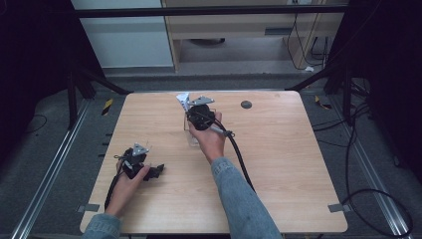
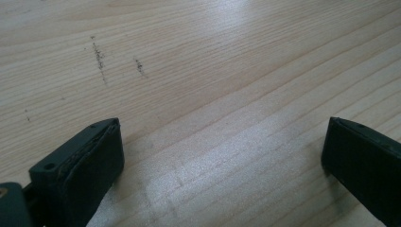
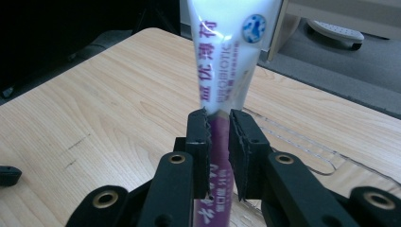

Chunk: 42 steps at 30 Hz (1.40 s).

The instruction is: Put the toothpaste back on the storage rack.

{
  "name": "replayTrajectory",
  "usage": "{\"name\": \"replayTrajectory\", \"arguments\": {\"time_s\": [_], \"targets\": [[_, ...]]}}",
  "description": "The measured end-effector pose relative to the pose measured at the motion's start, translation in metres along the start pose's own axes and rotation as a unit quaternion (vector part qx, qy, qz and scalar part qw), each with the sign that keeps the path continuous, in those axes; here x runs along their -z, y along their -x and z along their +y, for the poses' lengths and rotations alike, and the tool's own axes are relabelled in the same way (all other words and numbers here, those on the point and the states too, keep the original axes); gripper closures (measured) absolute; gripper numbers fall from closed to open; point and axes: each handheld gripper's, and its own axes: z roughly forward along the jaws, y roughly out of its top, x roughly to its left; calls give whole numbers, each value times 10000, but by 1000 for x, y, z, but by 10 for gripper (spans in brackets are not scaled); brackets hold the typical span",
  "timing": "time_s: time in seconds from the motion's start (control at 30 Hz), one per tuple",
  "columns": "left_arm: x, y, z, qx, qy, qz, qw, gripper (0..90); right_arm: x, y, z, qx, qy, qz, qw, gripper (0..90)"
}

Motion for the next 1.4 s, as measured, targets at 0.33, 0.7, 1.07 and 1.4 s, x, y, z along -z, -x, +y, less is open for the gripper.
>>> {"name": "replayTrajectory", "arguments": {"time_s": [0.33,0.7,1.07,1.4], "targets": [[0,0,0,-1,-1,-2,10000,0,4,4,0,-34,-2,-29,10000,789],[0,0,0,-4,0,-6,10000,0,9,8,-1,-38,-1,-58,10000,791],[0,0,0,-8,-1,-14,10000,0,18,14,-1,-76,44,-82,9999,784],[0,0,0,-11,-3,-18,10000,0,30,18,0,-98,69,-52,9999,753]]}}
